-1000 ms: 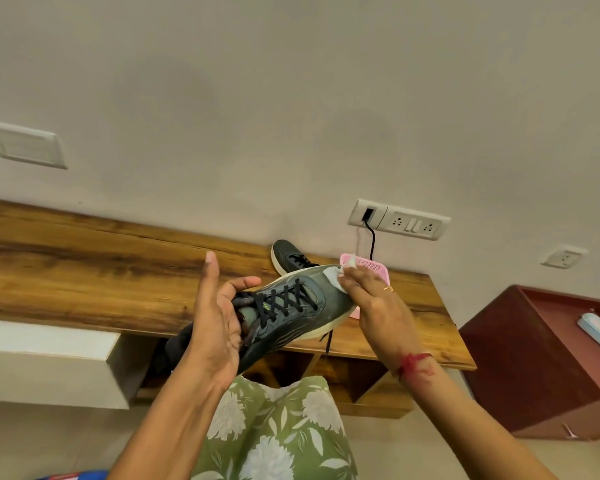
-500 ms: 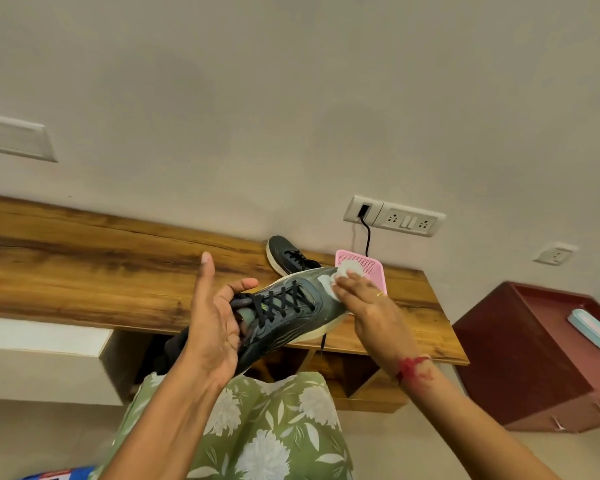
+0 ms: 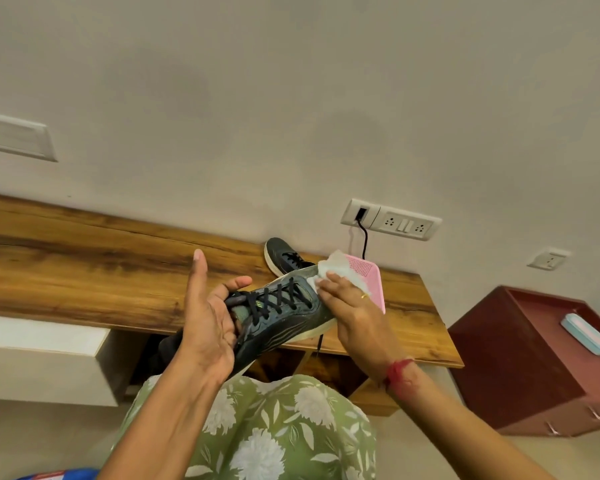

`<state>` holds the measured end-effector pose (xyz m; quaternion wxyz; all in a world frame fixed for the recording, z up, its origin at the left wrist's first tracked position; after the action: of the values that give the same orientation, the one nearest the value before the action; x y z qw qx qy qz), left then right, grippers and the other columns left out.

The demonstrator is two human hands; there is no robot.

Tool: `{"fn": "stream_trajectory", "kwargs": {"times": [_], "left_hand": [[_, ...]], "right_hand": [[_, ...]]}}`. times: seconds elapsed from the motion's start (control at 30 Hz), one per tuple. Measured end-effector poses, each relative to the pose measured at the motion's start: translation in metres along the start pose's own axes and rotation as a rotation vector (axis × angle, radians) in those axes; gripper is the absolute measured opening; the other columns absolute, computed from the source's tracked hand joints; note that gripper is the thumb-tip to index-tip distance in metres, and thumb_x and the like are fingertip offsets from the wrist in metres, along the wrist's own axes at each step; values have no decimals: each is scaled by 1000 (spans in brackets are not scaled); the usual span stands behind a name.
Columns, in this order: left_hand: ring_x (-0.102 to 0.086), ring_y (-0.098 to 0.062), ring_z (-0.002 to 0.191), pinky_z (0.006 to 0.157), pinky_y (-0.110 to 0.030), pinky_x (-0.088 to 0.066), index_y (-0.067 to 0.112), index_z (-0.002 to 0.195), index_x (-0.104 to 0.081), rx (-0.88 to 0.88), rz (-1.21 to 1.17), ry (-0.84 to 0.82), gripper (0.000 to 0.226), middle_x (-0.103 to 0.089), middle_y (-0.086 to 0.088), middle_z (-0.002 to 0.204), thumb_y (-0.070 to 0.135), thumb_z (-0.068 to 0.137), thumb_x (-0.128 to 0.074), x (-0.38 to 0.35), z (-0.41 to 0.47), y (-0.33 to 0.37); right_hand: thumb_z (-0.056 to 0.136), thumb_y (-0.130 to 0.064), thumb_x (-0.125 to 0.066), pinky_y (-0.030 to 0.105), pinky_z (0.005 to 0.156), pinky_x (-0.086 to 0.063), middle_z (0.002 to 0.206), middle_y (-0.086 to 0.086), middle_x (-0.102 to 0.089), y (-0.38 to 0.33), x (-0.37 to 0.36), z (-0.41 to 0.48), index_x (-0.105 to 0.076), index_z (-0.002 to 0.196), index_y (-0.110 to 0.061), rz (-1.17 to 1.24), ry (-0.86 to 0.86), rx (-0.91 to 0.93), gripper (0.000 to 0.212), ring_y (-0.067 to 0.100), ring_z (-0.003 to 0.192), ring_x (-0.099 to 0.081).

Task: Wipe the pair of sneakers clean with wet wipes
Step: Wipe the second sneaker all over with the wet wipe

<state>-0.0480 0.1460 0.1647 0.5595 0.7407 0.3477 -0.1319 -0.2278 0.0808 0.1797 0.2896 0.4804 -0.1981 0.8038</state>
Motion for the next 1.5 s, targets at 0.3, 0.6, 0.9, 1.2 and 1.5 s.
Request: {"fn": "stream_trajectory", "kwargs": {"times": [0.3, 0.6, 0.9, 1.2, 1.5], "left_hand": [[-63, -33, 87, 81, -45, -48, 12, 103, -58, 21, -23, 11, 83, -65, -23, 98, 82, 62, -40, 2, 4, -5], [-64, -34, 88, 76, -42, -51, 11, 104, -58, 53, -36, 16, 80, -65, -27, 104, 80, 71, -36, 2, 5, -10], [-63, -31, 82, 73, -40, -49, 9, 111, -59, 132, -126, 58, 82, -68, -17, 90, 80, 75, -41, 12, 8, -15], [-64, -31, 84, 78, -42, -49, 10, 115, -58, 133, -191, 9, 81, -67, -18, 92, 79, 74, -44, 5, 9, -9], [-63, -38, 103, 75, -44, -51, 10, 115, -56, 172, -301, 4, 84, -66, -26, 109, 80, 70, -45, 5, 5, -11]], "right_hand": [[74, 10, -64, 49, 97, -41, 120, 13, -62, 3, -2, -2, -65, 113, -2, -12, 18, 6, 41, 33, 118, -52], [79, 4, -63, 46, 101, -41, 127, 12, -58, 6, -6, -10, -61, 120, -5, -41, -49, 33, 42, 29, 123, -49], [86, 15, -45, 28, 96, -46, 111, 3, -62, 61, 52, 12, -62, 117, -6, 337, 400, -497, 42, 15, 106, -56], [86, -5, -46, 40, 104, -37, 133, 15, -52, 12, 28, 14, -58, 125, -6, -69, 158, -143, 41, 30, 126, -44], [78, 8, -46, 35, 112, -15, 132, 8, -53, -21, -1, -3, -56, 126, -5, 141, 254, -339, 51, 7, 135, -22]]}}
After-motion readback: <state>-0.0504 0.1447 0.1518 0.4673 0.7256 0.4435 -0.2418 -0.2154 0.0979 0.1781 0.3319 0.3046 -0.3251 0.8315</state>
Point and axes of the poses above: each hand's wrist, its own z-axis towards the middle knuckle, its own x-axis out of the back of the hand, y = z × x, the point moved 5 cm from there along z, towards the middle knuckle
